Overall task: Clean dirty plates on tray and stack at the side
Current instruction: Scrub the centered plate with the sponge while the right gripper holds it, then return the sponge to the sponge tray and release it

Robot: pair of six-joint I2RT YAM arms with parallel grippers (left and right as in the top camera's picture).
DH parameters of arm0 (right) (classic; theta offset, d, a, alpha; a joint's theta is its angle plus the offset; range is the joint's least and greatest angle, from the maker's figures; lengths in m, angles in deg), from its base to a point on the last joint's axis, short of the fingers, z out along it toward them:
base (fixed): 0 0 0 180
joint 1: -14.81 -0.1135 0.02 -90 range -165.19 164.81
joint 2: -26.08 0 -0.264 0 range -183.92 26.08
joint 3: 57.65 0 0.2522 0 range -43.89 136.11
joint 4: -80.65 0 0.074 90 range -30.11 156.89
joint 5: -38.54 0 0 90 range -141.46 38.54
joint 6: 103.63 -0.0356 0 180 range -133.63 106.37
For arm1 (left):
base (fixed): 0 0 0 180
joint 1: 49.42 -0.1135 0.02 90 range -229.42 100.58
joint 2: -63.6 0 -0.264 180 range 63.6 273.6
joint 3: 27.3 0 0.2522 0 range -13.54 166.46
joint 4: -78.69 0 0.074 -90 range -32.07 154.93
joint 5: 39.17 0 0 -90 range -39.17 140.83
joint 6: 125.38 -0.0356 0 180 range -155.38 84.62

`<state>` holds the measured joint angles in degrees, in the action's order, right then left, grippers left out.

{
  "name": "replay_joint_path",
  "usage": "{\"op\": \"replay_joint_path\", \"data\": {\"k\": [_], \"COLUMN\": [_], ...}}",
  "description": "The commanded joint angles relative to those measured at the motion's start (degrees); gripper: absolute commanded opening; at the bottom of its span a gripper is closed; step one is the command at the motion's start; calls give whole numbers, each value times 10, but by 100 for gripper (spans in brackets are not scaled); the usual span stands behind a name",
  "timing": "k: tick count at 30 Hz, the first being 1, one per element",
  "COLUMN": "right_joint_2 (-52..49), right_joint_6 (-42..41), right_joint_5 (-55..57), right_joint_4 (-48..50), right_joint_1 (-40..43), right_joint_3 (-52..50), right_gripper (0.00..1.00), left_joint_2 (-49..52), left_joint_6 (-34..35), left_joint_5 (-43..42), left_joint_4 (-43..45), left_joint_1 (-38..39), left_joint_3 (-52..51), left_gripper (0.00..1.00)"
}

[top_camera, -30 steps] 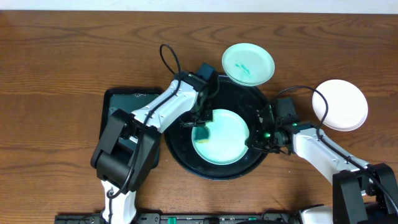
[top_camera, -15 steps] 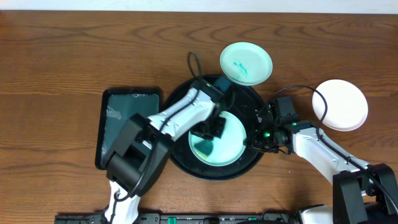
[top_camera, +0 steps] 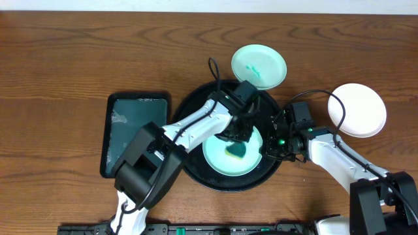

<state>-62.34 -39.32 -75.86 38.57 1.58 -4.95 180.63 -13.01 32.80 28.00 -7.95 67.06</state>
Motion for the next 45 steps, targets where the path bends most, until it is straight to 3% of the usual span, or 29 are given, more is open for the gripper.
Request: {"op": "replay_joint_path", "data": {"k": [1,11,22,33,38,45], "right_joint_2": [-3,-3,-3,-3,-3,-3], "right_joint_6": [0,0,0,0,0,0], "right_joint_5": [21,21,31,31,31,31], "right_joint_4": [-14,-14,-15,-15,-15,-15], "right_joint_1": [-1,-1,-1,-1,-1,-1], "right_joint_3": [-7,-7,-7,-7,-7,-7], "right_gripper": [1,1,1,1,1,1], "left_joint_2": [21,21,6,-179,-260,-264], "left_joint_6": [9,12,45,50,58,54], "left_joint_5": [134,234,258,260,334,319], "left_joint_4": [23,-58,-143,-161,-181,-214], "left_joint_1": [-48,-120,-82,-43,-99,-248], "left_joint_3": [-3,-3,-3,-3,-3,-14], "left_gripper": [7,7,7,7,7,7]}}
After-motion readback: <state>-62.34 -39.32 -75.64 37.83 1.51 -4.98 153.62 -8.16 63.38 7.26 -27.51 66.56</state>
